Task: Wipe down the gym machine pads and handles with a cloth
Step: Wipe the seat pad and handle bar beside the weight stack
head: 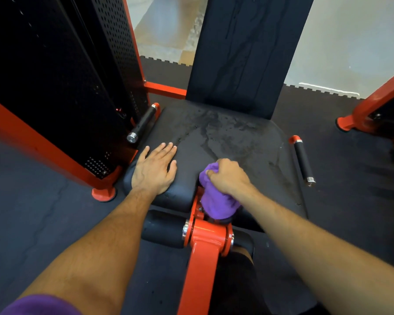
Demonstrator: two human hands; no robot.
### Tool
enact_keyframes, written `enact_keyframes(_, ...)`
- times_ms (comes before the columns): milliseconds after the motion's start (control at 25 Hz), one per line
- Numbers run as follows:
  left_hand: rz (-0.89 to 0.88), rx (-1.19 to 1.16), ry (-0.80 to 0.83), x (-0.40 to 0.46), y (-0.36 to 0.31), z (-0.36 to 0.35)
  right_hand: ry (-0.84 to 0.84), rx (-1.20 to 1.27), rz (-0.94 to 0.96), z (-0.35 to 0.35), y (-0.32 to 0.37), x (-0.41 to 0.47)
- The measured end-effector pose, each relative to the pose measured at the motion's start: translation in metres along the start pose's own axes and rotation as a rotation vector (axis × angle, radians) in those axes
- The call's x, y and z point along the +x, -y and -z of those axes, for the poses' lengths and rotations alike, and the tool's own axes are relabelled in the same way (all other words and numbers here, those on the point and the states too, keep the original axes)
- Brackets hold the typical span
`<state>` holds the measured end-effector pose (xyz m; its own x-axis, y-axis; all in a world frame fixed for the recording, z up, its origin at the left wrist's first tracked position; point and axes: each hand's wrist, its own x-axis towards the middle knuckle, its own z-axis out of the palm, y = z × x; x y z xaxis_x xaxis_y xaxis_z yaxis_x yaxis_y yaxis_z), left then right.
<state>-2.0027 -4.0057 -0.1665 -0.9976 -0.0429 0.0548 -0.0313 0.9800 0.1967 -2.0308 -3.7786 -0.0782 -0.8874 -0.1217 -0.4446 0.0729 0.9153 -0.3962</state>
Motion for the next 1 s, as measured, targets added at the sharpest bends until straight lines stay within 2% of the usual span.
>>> enact_keyframes(160,-0.004,0.046,0.042,0.001,-0.003,0.006,0.05,0.323,-0.077,-0.056,0.001,-0.016)
enact_keyframes(360,-0.023,0.098,0.136,0.001,-0.004,0.014,0.259,0.321,0.145,-0.009,-0.026,-0.029)
enact_keyframes(480,-0.021,0.088,0.221,0.004,-0.005,0.021,0.101,0.26,0.213,0.007,-0.035,-0.048)
enact_keyframes(560,-0.021,0.044,0.249,-0.006,-0.008,0.027,0.065,0.238,0.281,0.005,-0.039,-0.059)
enact_keyframes(640,0.01,-0.073,0.207,-0.044,-0.01,0.035,0.072,0.203,0.368,0.008,-0.038,-0.063)
enact_keyframes(800,0.187,-0.3,-0.02,-0.173,-0.04,0.033,0.033,0.045,0.634,0.016,-0.018,-0.052)
enact_keyframes(920,0.279,-0.413,-0.115,-0.243,-0.09,0.01,-0.077,-0.261,0.936,0.005,0.013,-0.042)
enact_keyframes(1000,0.267,-0.403,-0.134,-0.261,-0.112,-0.003,-0.058,-0.415,1.155,-0.009,0.033,-0.036)
